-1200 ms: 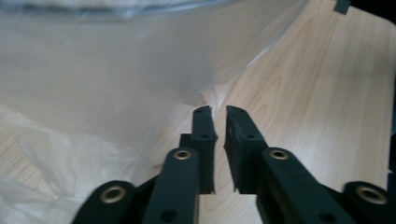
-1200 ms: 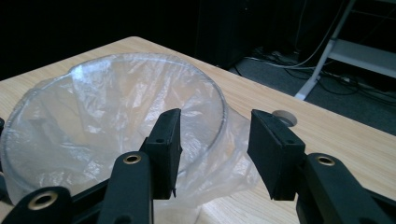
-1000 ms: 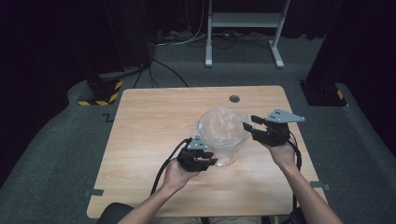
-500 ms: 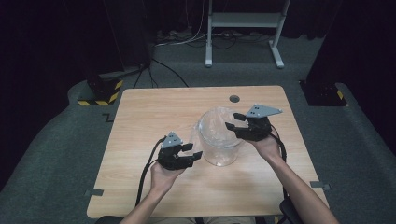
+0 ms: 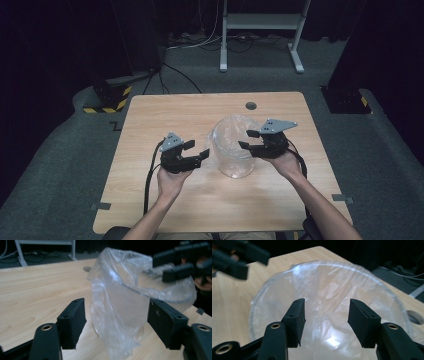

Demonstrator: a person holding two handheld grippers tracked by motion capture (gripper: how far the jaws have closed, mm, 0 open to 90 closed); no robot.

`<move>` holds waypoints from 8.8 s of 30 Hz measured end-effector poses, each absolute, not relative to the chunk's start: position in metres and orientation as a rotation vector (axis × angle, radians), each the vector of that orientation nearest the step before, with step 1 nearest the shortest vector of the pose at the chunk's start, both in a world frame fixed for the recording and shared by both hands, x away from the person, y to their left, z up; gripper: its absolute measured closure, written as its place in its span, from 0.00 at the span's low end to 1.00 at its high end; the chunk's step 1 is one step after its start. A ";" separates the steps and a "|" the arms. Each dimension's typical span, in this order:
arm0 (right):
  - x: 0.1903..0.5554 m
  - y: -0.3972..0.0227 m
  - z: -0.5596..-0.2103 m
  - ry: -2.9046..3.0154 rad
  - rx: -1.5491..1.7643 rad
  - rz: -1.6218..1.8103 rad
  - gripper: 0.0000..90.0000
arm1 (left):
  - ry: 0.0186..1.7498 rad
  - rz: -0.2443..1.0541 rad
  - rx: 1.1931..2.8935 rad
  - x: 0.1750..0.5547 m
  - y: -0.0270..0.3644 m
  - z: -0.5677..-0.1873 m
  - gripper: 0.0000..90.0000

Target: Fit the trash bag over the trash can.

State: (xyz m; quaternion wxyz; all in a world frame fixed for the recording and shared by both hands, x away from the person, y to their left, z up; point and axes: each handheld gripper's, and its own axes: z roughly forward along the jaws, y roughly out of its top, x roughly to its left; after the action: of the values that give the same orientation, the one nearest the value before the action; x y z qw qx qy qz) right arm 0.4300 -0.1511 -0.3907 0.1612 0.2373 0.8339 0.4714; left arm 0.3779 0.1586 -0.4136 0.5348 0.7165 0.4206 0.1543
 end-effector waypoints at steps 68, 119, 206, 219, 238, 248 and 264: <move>0.465 -0.207 -0.401 2.168 1.104 1.270 0.71 | 0.890 0.346 1.762 0.377 0.131 -0.409 0.34; 0.393 -0.209 -0.389 2.290 0.875 1.386 0.55 | 0.950 0.365 1.700 0.408 0.118 -0.407 0.27; 0.441 -0.198 -0.383 2.105 0.957 1.530 0.56 | 0.974 0.277 1.767 0.393 0.146 -0.408 0.31; 0.403 -0.164 -0.394 2.271 0.803 1.441 0.56 | 0.980 0.279 1.781 0.439 0.122 -0.389 0.21; 0.386 -0.173 -0.384 2.250 0.825 1.457 0.52 | 1.062 0.216 1.806 0.474 0.100 -0.393 0.19; 0.429 -0.180 -0.381 2.342 0.866 1.467 0.51 | 1.044 0.233 1.835 0.442 0.109 -0.394 0.21; 0.485 -0.152 -0.389 2.498 0.877 1.311 0.52 | 1.072 0.217 1.796 0.411 0.138 -0.402 0.28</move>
State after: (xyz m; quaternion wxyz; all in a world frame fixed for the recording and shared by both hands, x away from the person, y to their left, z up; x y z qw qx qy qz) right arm 0.4854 -0.1524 -0.3895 0.0938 0.2955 0.8418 0.4418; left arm 0.4115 0.1380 -0.4020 0.4966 0.7413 0.4425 0.0895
